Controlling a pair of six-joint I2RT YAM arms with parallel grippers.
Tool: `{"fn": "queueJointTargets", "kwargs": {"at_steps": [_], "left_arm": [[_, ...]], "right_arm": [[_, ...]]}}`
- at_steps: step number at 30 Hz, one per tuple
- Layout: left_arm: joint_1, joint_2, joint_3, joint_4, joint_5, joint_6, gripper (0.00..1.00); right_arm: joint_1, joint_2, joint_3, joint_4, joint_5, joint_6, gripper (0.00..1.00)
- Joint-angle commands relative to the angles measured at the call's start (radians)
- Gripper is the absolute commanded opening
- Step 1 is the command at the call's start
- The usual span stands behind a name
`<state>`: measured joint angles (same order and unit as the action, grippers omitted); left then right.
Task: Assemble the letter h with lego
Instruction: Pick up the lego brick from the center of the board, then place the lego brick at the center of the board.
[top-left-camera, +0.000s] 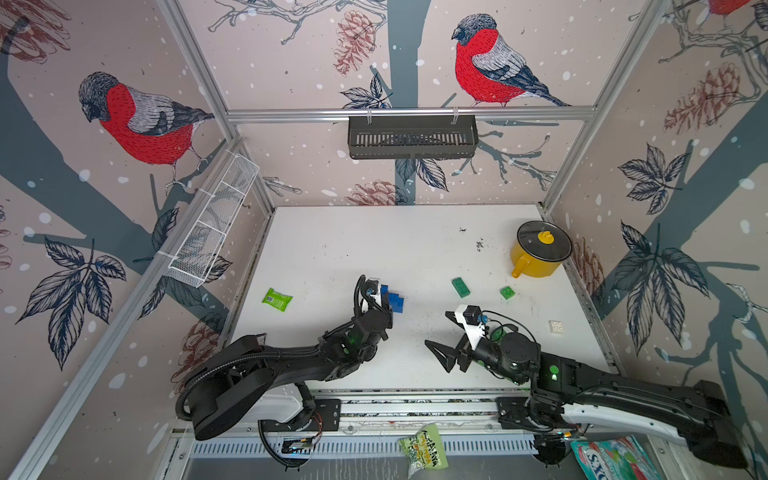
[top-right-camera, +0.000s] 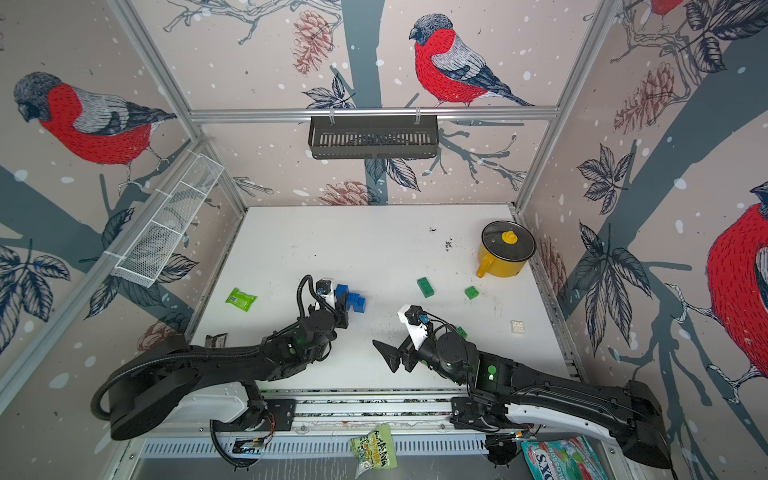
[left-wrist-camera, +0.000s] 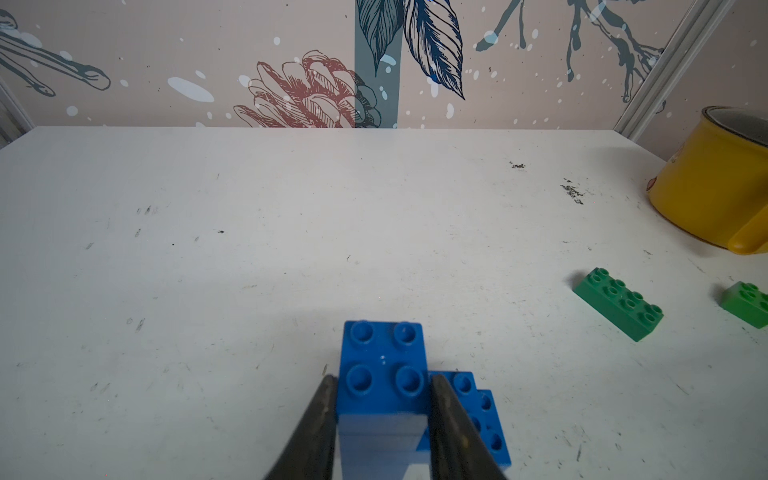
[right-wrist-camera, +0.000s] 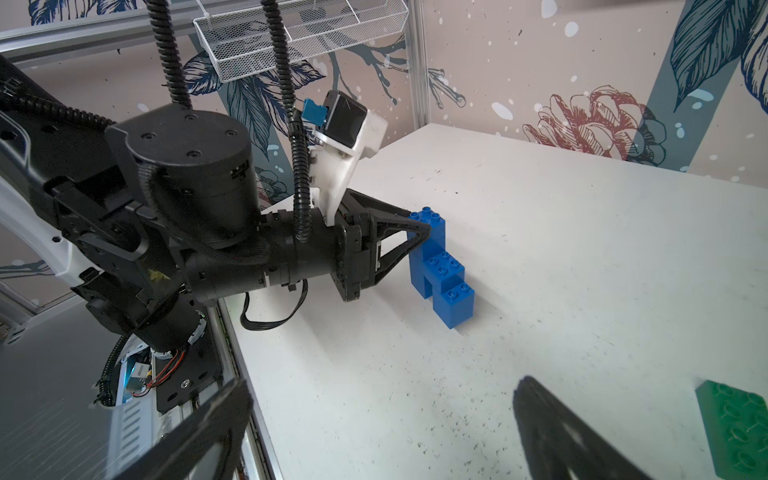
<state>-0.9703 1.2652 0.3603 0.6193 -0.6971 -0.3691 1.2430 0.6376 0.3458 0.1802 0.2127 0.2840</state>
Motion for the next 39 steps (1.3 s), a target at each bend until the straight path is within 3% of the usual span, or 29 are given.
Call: {"fn": "queueJointTargets", "kwargs": {"at_steps": [1,18,39], "left_arm": [[-0.006,-0.054,0.027,-0.159,-0.001,-0.060,0.18],[-0.036,-0.235,0.181,-0.776,0.058,-0.246,0.22],[-0.029,-0.219,0.201,-0.973,0.124,-0.278,0.25]], "right_arm": [[0.004,0.000,0.008,0.013,0.010,0.001,0.99],[0.015,-0.001,0.005,0.008,0.010,0.011,0.99],[0.042,0.015,-0.002,0.023,0.009,0.035,1.00]]}}
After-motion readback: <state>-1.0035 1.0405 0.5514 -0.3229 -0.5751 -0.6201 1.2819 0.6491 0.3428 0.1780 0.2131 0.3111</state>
